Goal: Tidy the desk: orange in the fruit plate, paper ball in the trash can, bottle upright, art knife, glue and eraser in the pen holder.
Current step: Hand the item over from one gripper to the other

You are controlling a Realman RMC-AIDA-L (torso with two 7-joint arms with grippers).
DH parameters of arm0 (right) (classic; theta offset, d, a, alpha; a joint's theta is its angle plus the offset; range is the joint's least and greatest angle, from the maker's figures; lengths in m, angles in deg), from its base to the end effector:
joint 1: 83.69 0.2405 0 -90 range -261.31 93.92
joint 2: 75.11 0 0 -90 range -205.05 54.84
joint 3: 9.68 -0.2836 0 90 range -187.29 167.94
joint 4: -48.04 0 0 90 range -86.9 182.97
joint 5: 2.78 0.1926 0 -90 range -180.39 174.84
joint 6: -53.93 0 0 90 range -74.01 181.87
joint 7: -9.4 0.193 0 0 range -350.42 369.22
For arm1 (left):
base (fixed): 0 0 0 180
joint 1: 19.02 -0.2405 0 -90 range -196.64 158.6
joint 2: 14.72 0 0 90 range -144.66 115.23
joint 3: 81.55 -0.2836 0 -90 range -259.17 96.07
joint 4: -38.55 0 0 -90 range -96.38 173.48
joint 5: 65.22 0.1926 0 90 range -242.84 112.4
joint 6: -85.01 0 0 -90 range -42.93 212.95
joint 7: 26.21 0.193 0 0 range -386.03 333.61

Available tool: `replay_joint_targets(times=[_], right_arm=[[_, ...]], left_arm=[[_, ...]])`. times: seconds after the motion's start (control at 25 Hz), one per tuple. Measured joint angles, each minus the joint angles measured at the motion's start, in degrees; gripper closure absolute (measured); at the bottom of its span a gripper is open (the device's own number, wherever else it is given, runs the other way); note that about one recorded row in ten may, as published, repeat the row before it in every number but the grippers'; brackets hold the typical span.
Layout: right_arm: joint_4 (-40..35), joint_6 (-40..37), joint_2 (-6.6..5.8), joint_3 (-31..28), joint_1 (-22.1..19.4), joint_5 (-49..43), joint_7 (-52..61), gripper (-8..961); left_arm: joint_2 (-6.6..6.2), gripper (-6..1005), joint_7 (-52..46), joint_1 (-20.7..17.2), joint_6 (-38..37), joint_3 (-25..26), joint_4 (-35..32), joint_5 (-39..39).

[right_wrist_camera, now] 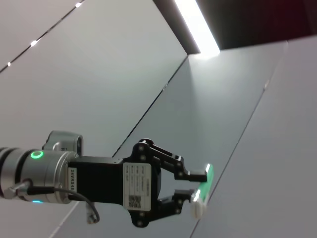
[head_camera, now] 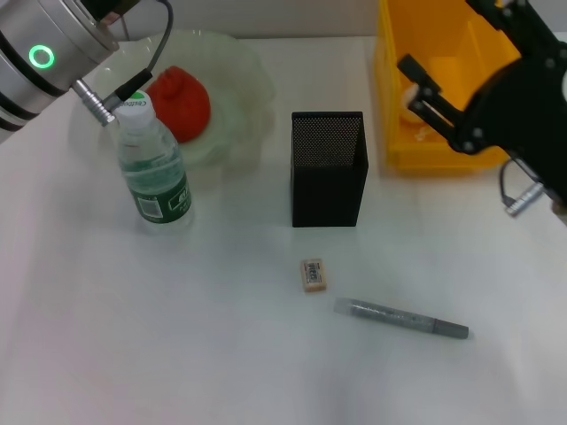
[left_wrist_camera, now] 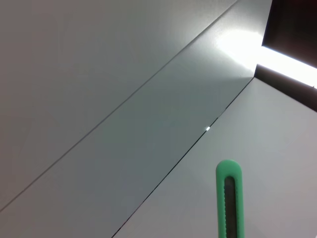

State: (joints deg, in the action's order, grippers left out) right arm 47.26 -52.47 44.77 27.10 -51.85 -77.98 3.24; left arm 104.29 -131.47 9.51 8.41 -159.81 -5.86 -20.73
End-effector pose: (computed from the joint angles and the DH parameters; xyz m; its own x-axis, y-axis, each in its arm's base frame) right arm 0.1903 0.3216 -0.0280 0.5402 0.6983 -0.4697 -0.1281 -0.4835 -0.8659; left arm -0.1088 0.3813 0.0001 0.0640 0.4992 0.8641 0.5275 -0.7520 0.3953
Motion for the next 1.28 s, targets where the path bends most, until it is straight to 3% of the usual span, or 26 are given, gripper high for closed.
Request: replay_joint_targets(times=[0.12,0.32,0.72,1.28], right_arm=[[7.59,-0.08,0.01,-3.11,4.02,0.03,-10.49,231],[14.65,0.45,0.01,-7.83,7.32,-0.49,-17.78,232],[17.59,1.13,0.01,-8.35,10.03,-0.66,-18.35,232],[18.55,2.21,0.01,-9.88,10.59,-0.91,-18.19,231]], left_arm=[[0.09,809,0.74,0.05,0.39,-0.57,0.5,-1.33],[0.15,809,1.85,0.66,0.54,-0.62,2.46,-2.77],[0.17,809,3.4,1.7,0.18,-1.38,4.27,-3.84],[0.17,809,5.64,1.64,-0.19,-4.85,5.35,-6.22]])
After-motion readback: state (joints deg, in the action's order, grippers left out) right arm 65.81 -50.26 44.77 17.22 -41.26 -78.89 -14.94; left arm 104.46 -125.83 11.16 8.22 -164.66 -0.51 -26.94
